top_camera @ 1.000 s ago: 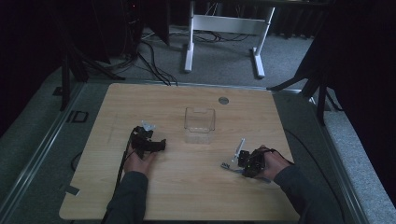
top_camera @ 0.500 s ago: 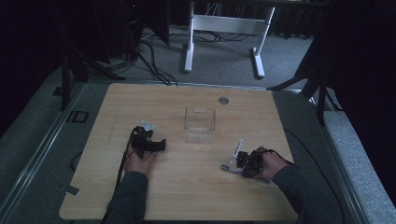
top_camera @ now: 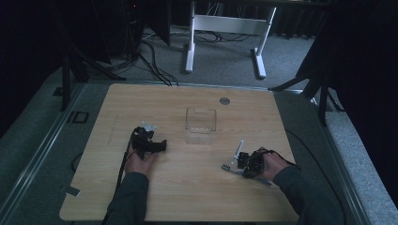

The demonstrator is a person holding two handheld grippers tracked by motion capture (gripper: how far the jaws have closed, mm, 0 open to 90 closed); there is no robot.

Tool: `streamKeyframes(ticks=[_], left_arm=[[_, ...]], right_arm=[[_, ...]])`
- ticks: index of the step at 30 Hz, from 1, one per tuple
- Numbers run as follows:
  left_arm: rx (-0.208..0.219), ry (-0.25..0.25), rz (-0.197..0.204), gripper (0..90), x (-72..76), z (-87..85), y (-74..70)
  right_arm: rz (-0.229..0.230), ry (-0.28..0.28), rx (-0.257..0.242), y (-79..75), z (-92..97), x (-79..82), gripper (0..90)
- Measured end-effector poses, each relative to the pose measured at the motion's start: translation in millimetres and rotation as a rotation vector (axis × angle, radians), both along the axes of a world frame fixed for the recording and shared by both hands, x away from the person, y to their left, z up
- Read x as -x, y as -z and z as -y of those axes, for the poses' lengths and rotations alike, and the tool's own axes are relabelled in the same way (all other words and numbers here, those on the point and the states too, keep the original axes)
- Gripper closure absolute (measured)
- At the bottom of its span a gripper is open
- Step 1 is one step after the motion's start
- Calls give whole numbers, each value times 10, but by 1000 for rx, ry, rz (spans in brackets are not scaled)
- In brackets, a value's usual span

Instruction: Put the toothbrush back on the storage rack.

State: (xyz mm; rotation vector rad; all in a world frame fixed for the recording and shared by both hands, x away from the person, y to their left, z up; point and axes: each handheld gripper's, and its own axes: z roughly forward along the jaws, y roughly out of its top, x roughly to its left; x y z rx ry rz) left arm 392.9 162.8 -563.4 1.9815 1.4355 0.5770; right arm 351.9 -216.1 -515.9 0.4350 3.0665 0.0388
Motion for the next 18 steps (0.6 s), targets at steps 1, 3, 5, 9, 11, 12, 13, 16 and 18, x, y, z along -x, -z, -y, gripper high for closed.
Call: streamKeyframes(ticks=[1,3,5,9,11,12,13,16,18], left_arm=[[0,0,0,84,-1,0,0],[0,0,0,84,-1,1,0],[0,0,0,84,-1,0,0],[0,-1,0,84,-1,1,0],[0,-1,0,84,-1,1,0],[0,-1,0,84,-1,1,0],[0,-1,0,84,-1,1,0],[0,-1,0,84,-1,1,0],[1,-1,0,84,-1,1,0]], right_arm=[[8,7,-12,-11,18,-1,821],[9,14,-23,-31,36,-1,821],[13,18,-37,-55,54,-1,821],[22,33,-66,-102,84,10,821],[25,42,-77,-110,92,13,821],[30,41,-85,-114,99,9,821],[30,48,-93,-121,103,11,821],[34,53,-124,-143,116,12,821],[41,61,-137,-157,126,13,821]])
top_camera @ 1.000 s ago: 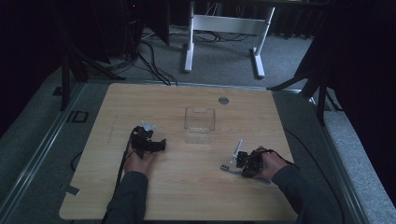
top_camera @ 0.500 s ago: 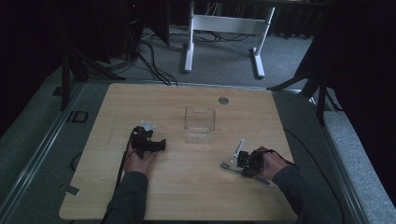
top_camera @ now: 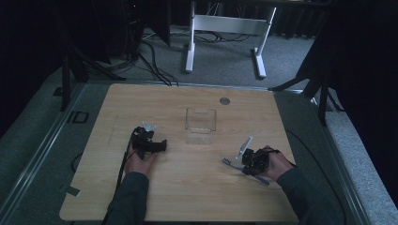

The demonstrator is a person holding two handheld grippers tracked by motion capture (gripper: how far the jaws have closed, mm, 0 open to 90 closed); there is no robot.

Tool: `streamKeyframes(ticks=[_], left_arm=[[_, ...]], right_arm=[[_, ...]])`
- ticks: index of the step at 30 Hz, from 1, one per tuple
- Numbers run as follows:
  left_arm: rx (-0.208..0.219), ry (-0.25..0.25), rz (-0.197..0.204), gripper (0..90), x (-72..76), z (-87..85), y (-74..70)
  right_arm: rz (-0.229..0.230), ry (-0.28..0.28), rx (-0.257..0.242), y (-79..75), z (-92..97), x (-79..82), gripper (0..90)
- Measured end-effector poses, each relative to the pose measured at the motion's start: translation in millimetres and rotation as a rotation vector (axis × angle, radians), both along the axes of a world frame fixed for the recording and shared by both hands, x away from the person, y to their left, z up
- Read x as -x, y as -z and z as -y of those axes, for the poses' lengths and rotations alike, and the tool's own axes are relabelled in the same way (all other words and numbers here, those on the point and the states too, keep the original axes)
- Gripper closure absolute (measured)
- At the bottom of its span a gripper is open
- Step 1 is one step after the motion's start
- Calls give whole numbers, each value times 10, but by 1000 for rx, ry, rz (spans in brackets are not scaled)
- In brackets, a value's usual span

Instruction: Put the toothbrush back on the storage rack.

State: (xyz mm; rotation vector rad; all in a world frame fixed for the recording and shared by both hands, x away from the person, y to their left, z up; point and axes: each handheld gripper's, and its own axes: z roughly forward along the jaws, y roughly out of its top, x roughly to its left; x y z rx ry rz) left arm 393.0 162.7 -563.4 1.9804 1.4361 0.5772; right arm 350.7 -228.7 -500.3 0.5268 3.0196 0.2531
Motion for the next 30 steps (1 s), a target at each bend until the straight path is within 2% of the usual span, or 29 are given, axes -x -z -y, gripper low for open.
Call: streamKeyframes(ticks=[5,10,17,26,30], left_arm=[[0,0,0,84,0,0,0],[0,0,0,84,0,0,0],[0,0,-1,84,0,0,-1],[0,0,0,84,0,0,0],[0,0,0,84,0,0,0]], right_arm=[[24,24,-41,-34,39,-3,821],[28,32,-74,-53,73,-9,821],[64,58,-145,-92,109,-10,821],[107,95,-194,-97,145,-16,821],[109,109,-206,-84,158,-12,821]])
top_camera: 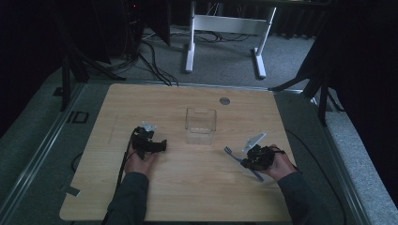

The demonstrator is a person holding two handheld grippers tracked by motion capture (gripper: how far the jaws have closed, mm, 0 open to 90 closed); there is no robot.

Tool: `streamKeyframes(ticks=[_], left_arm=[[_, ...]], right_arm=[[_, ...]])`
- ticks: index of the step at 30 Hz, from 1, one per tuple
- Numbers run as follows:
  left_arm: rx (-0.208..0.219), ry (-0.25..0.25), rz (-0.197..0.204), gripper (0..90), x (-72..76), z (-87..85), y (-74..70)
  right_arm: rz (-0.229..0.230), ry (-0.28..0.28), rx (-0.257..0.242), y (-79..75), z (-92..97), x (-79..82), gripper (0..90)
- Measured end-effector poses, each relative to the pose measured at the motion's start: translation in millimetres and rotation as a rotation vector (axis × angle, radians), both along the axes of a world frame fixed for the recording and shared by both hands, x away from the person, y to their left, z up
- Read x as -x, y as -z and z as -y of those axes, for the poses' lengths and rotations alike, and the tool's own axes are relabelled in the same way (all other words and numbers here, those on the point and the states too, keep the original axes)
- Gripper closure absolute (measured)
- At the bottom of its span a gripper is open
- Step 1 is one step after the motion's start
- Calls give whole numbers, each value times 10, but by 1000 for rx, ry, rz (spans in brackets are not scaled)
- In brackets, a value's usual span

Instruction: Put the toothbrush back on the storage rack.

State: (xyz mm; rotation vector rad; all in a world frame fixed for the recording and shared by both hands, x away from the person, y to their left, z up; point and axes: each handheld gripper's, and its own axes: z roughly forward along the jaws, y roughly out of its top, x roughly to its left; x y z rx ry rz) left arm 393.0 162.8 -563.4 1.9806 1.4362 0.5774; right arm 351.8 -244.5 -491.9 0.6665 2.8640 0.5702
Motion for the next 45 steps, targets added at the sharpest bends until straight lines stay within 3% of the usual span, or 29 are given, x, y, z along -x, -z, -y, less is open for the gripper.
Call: streamKeyframes(ticks=[45], left_arm=[[0,0,0,85,0,0,0]], right_arm=[[92,123,-232,-92,123,17,822]])
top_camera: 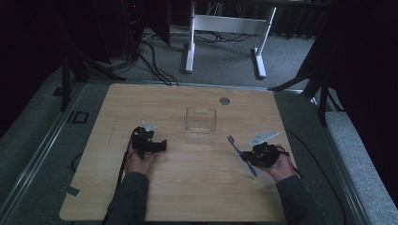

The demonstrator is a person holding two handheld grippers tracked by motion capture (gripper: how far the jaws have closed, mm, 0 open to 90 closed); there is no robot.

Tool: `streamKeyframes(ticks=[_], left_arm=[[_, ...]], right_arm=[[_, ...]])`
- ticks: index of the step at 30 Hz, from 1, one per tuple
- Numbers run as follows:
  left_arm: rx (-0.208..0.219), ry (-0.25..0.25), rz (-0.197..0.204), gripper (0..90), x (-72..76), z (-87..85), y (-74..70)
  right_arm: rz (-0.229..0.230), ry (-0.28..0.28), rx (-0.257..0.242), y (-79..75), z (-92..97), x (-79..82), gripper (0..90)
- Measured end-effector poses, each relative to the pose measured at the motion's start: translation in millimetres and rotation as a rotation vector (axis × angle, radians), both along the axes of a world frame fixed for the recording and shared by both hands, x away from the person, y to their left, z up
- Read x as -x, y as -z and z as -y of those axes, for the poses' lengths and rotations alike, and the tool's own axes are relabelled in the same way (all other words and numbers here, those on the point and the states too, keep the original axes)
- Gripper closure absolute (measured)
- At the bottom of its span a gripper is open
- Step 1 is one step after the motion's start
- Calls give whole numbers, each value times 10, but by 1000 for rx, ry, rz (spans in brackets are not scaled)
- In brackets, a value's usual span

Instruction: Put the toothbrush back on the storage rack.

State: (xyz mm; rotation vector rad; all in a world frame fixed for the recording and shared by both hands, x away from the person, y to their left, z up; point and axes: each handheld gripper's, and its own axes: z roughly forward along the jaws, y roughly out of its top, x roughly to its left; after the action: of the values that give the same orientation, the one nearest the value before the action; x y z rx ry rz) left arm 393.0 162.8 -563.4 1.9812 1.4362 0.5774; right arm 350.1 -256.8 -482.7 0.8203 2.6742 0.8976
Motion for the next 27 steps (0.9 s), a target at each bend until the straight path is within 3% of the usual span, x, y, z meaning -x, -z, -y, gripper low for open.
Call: streamKeyframes(ticks=[20,27], left_arm=[[0,0,0,85,-1,1,0],[0,-1,0,85,-1,1,0]], right_arm=[[35,43,-96,-102,26,-13,822],[45,48,-103,-125,17,-21,822]])
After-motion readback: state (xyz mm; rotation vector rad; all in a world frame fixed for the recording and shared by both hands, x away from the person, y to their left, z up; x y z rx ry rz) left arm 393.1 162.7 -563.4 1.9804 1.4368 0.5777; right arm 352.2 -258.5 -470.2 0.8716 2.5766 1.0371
